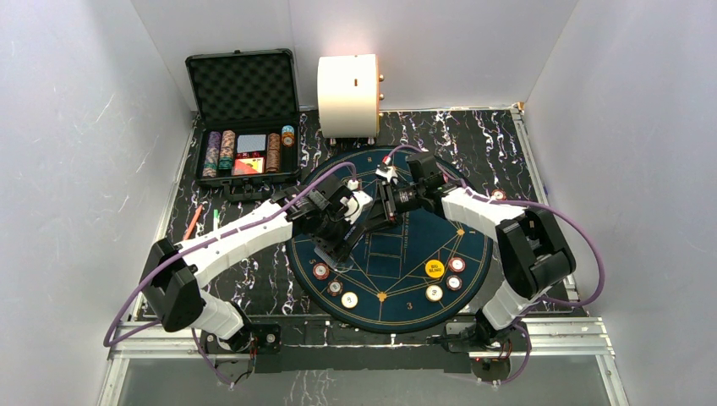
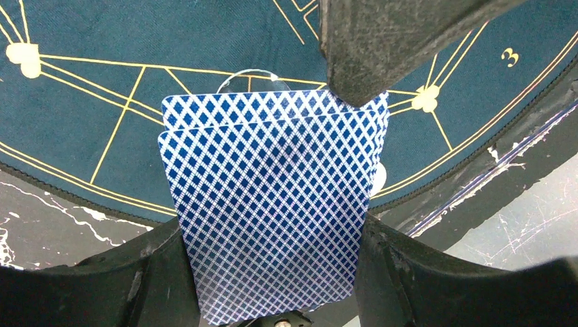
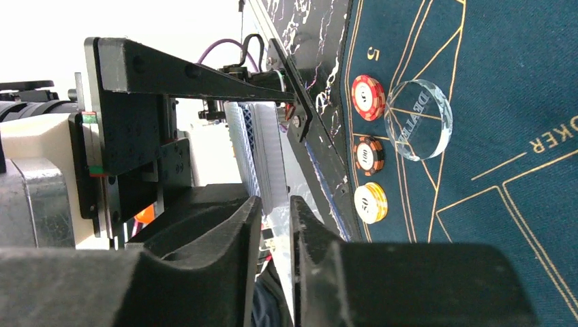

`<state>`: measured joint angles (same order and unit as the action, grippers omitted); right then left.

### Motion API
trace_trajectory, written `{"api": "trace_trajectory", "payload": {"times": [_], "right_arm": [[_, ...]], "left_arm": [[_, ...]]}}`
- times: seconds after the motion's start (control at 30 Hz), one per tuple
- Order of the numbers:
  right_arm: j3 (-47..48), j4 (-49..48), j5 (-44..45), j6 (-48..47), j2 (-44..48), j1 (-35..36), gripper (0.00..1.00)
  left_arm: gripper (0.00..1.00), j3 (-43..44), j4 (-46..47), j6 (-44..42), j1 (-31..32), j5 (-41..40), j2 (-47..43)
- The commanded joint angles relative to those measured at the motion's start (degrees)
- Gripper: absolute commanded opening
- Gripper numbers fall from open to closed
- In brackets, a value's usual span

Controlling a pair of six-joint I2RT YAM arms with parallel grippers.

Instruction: Distribute texas hold em gaming equipment

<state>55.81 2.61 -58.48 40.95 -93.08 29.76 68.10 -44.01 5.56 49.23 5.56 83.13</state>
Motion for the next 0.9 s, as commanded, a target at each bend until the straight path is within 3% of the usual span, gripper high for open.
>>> {"api": "trace_trajectory", "payload": {"times": [0.0, 0.17, 0.43, 0.53, 0.7, 0.87], "right_arm": [[1.63, -3.76, -0.62, 0.8, 0.48, 0.41, 0.26], [0.66, -6.26, -1.07, 2.62, 0.25, 2.03, 0.17], [0.29, -6.14, -0.1, 3.16, 1.41, 2.57, 0.12], [1.17, -2.98, 1.19, 0.87, 1.69, 2.23, 0.18], [2.35, -0.15, 1.46, -1.97, 0.57, 2.03, 0.46], [3.61, -0.68, 0.67, -2.19, -1.45, 3.28, 0.62]], "left_arm": [[0.0, 2.05, -1.25, -0.2, -0.36, 1.21, -1.08], [0.0, 2.13, -1.13, -0.29, -0.3, 1.29, -0.6], [0.0, 1.89, -1.08, -0.64, -0.28, 1.47, -0.15], [0.0, 1.71, -1.23, -0.73, -0.36, 1.39, -0.21], [0.0, 1.87, -1.43, -0.9, -0.37, 1.79, -0.17], [0.0, 2.45, -1.52, -1.04, -0.38, 2.07, 0.39]]}}
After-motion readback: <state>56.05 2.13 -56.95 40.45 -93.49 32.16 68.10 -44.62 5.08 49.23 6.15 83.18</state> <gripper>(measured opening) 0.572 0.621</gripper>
